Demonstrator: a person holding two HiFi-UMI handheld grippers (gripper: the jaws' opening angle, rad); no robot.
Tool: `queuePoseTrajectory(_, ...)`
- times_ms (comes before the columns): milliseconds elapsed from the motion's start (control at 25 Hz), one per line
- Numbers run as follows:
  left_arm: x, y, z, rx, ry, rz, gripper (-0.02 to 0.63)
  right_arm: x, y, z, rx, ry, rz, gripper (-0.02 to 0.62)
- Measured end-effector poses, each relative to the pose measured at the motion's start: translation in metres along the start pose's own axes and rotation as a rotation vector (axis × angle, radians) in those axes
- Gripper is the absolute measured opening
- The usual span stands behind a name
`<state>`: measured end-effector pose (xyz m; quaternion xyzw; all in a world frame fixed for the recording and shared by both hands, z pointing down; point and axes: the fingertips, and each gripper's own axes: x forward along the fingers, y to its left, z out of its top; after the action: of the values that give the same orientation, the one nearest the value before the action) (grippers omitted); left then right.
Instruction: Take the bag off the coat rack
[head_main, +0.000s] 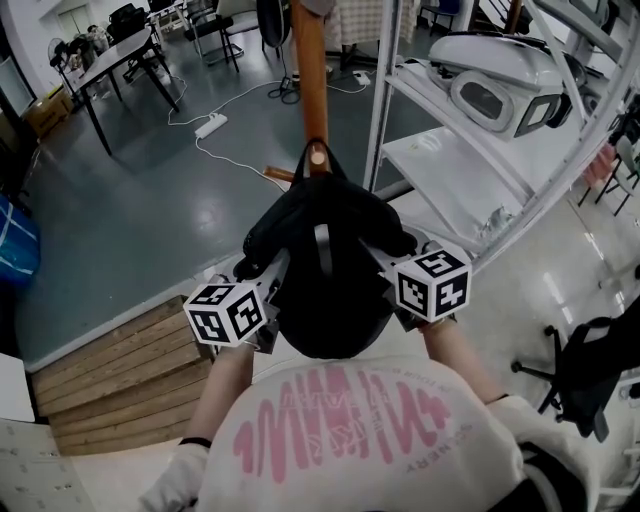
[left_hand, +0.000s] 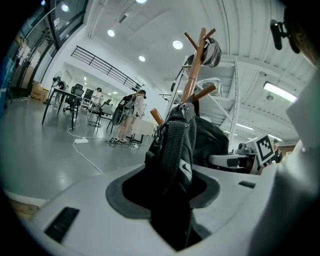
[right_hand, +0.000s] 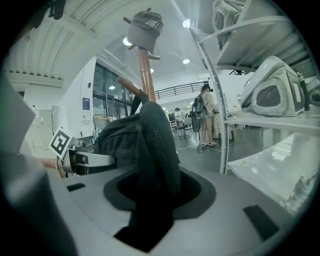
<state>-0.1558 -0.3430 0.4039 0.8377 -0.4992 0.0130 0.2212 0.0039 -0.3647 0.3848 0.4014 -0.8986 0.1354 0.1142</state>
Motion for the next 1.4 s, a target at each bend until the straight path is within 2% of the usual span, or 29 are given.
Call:
queuePoseTrajectory(560, -0.008, -0.002, 0.014, 0.015, -0.023, 0.005, 0.158, -0.002, 0.007, 0.011, 0.017, -0.01, 0.01, 0.152)
queuePoseTrajectory(1200, -0.021, -0.008, 0.027, 0.03, -0.047, -0.03, 0.158, -0.014, 0.022, 0.022, -0.001, -0.048, 0.013, 0.153)
queuePoseTrajectory(1400, -0.026, -0.009, 0.028, 0.038, -0.046, -0.058, 0.158, -0.018, 0.029, 0.022, -0.001, -0.058, -0.012, 0.153)
